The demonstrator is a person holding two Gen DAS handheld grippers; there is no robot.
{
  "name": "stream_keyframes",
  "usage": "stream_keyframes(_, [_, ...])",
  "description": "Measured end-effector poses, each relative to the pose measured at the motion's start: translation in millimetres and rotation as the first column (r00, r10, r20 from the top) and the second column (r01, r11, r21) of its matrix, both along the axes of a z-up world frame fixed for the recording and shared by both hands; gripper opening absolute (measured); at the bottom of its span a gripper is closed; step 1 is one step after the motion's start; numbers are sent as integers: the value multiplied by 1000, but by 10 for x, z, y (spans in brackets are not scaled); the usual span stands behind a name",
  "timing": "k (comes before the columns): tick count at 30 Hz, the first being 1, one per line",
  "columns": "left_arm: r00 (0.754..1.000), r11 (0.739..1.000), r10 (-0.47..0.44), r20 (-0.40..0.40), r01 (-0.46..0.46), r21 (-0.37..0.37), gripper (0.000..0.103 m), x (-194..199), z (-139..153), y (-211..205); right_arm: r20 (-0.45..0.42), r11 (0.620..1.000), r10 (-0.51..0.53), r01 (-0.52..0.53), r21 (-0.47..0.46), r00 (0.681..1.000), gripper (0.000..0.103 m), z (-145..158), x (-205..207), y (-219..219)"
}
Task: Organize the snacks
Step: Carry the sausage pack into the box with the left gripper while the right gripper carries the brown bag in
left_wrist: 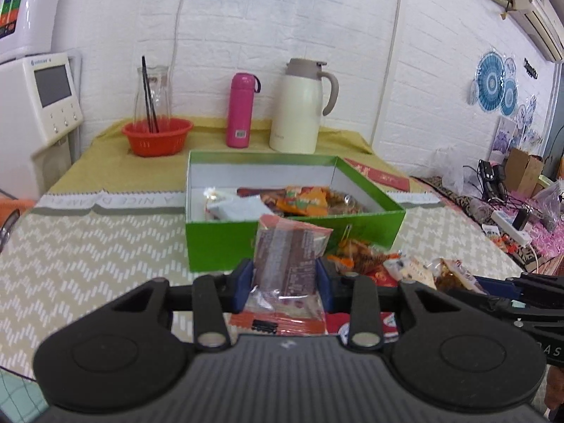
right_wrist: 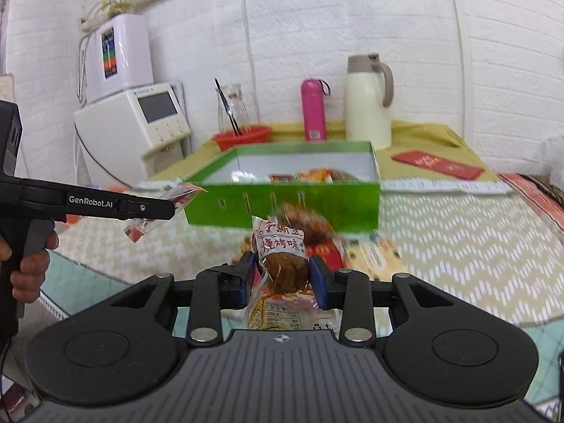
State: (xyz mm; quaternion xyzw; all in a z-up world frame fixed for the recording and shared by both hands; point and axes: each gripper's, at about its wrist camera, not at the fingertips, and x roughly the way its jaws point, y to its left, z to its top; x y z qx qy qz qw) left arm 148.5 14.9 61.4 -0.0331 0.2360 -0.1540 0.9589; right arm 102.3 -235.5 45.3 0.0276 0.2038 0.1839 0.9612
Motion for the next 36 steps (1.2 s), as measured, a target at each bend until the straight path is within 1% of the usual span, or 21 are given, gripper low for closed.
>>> stream_keyframes(4, [999,1000,24,43,-23,-20,35,149,202,7,35,1000,1,-2,18,999,59,145,244,14])
stream_keyframes(6, [998,999,41,44,-39,-38,35,271,269,19,50,1000,-11,10,9,999,59,196,374,25])
stream_keyframes(8, [998,997,57,36,-55,-59,35,406,318,30,50,999,-25,24,29,998,59,230,514,10])
stream_keyframes(11, [995,995,90,41,-88,-53,35,582,346,4,57,997,-53,49,67,997,60,264,692,-22])
stream_keyframes(15, [993,993,114,31,-112,-40,35,849,306,-33,69,995,-87,83,59,994,60,267,908,-1])
stream_keyframes(20, [992,992,122,-13,-122,-26,35,1175,194,-53,64,994,-103,101,29,993,60,189,1199,61])
stream_keyframes(28, [992,993,113,-55,-114,-10,37,1450,51,-44,33,995,-95,95,1,995,61,-6,1596,190])
stream_keyframes(29, [992,994,107,-60,-108,-11,39,1465,28,-40,27,996,-88,88,-8,996,62,-38,1635,209])
stream_keyframes(30, [993,995,99,-60,-100,-19,46,1470,12,-33,19,997,-79,79,-21,997,63,-69,1664,232])
stream_keyframes(32, [993,992,114,-28,-115,-47,75,1419,-17,-15,26,997,-60,61,-40,998,87,-110,1656,259])
stream_keyframes(33, [992,990,124,-3,-124,-61,77,1385,-26,-5,41,997,-56,57,-46,998,103,-118,1633,266])
stream_keyframes(34, [991,989,132,9,-131,-66,81,1366,-28,-2,63,997,-56,59,-45,996,103,-120,1599,269])
stream_keyframes(35, [990,988,144,7,-143,-62,94,1365,-23,-7,89,997,-59,63,-45,994,103,-117,1560,266])
stream_keyframes(36, [987,985,159,7,-159,-65,95,1355,-23,-2,105,997,-59,65,-49,993,103,-112,1531,263])
